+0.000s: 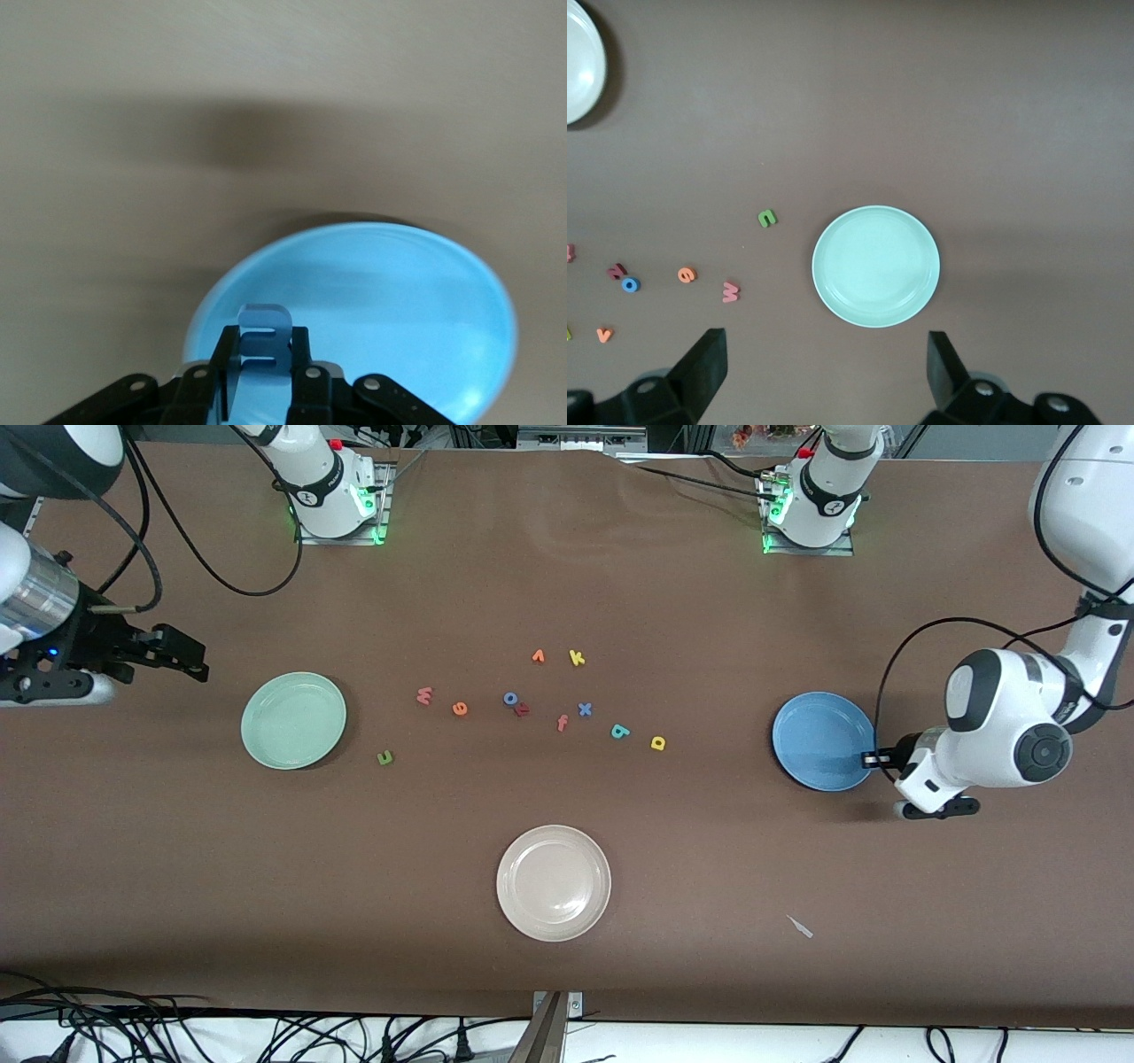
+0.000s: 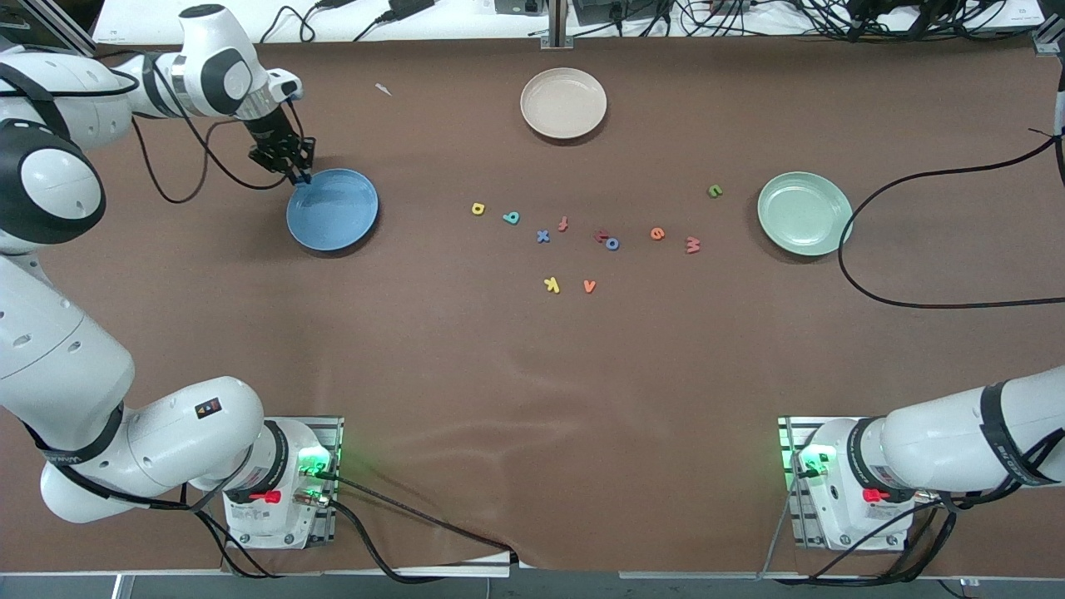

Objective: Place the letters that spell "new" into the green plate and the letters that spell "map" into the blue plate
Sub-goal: 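Lift the blue m with the left gripper and carry it over the blue plate, then release the m onto the blue plate while the right gripper reaches the letters, then grasp the teal b with the left gripper while the right gripper grasps the green n, then drop the b on the blue plate while the right gripper carries the n, then release the n onto the green plate while the left gripper reaches letters, then grasp the yellow a with the left gripper while the right gripper grasps the pink w, then drop the a on the blue plate while the right gripper drops the w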

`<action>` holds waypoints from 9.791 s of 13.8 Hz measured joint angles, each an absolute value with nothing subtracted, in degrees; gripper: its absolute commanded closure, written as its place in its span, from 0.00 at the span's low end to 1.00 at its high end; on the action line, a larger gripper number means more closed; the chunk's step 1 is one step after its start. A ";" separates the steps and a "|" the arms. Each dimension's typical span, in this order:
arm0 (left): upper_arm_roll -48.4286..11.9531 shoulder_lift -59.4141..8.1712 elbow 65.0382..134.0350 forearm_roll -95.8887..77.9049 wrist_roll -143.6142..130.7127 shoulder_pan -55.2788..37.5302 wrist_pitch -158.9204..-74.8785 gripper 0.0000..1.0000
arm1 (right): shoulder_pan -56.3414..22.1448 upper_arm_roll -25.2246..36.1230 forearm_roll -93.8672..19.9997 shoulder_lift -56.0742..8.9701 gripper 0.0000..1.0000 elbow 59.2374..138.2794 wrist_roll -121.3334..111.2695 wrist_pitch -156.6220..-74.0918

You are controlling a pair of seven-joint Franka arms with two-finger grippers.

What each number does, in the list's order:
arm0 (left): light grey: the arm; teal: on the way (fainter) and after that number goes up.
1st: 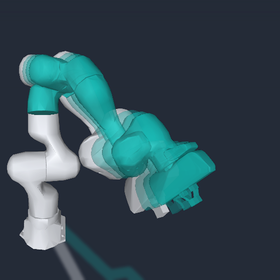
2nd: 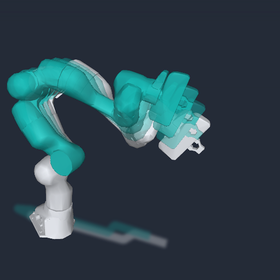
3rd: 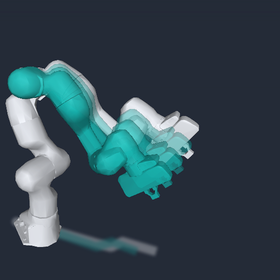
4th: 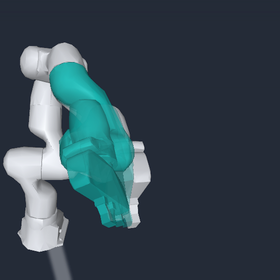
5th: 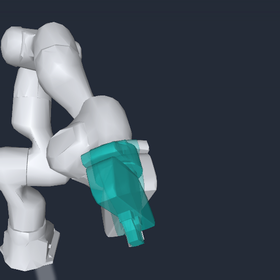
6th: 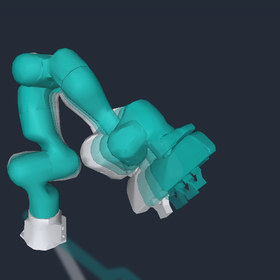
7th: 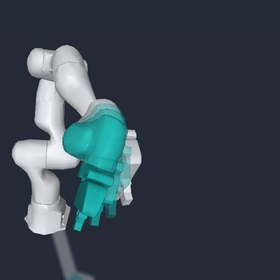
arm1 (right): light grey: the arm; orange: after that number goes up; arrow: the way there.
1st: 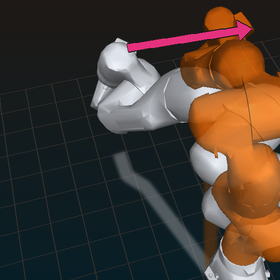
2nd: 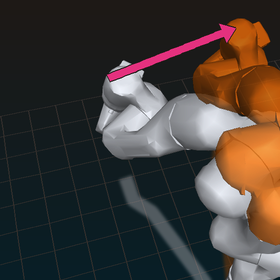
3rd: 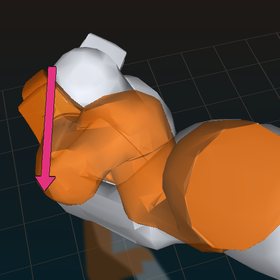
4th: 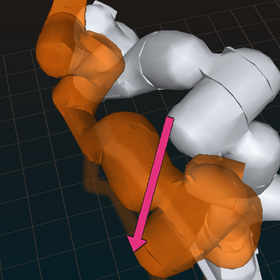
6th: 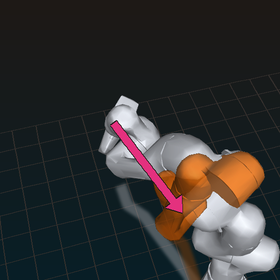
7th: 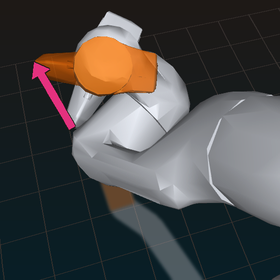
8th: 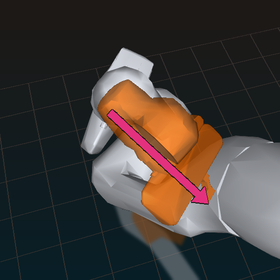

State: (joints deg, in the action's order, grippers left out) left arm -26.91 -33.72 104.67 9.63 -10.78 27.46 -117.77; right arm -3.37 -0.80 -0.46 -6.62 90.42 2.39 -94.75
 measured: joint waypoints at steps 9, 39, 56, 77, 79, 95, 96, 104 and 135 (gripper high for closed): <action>-32.60 -32.34 103.63 6.46 -15.69 26.61 -112.30 0.00 | -3.94 -1.10 -0.47 -13.07 0.00 90.64 0.94 -97.49; -31.69 -43.36 105.76 12.23 -89.95 -6.49 -145.57 0.64 | -10.87 -2.59 -2.99 -25.31 0.00 116.74 -15.05 -144.96; -33.79 -42.83 102.38 12.23 -90.01 -3.30 -137.90 0.84 | -11.25 -4.81 -2.99 -29.50 0.83 120.79 -15.44 -154.56; -43.94 -40.59 104.49 12.26 -30.80 36.35 -109.66 0.00 | 1.20 0.06 5.29 -6.52 0.50 142.09 -24.92 -149.88; -43.84 -40.86 104.50 12.26 -29.82 36.62 -109.68 0.00 | 1.27 0.06 5.36 -6.49 0.39 142.60 -24.89 -150.41; -44.44 -42.28 101.55 21.25 -35.60 8.98 -121.41 0.00 | 0.43 -23.91 5.37 -7.56 0.29 140.44 25.55 -146.93; -43.34 -42.69 101.53 24.25 -34.93 6.96 -121.70 0.00 | -0.73 -24.89 5.37 -8.24 0.29 140.23 29.03 -147.50; -39.08 -45.19 101.52 27.24 -33.86 1.28 -128.14 0.04 | -4.92 -25.08 8.44 -15.49 0.29 140.12 39.77 -154.26; -60.38 -43.59 107.59 32.90 -16.49 44.98 -106.33 0.86 | -5.48 -3.77 21.50 -11.57 1.00 135.70 13.50 -147.74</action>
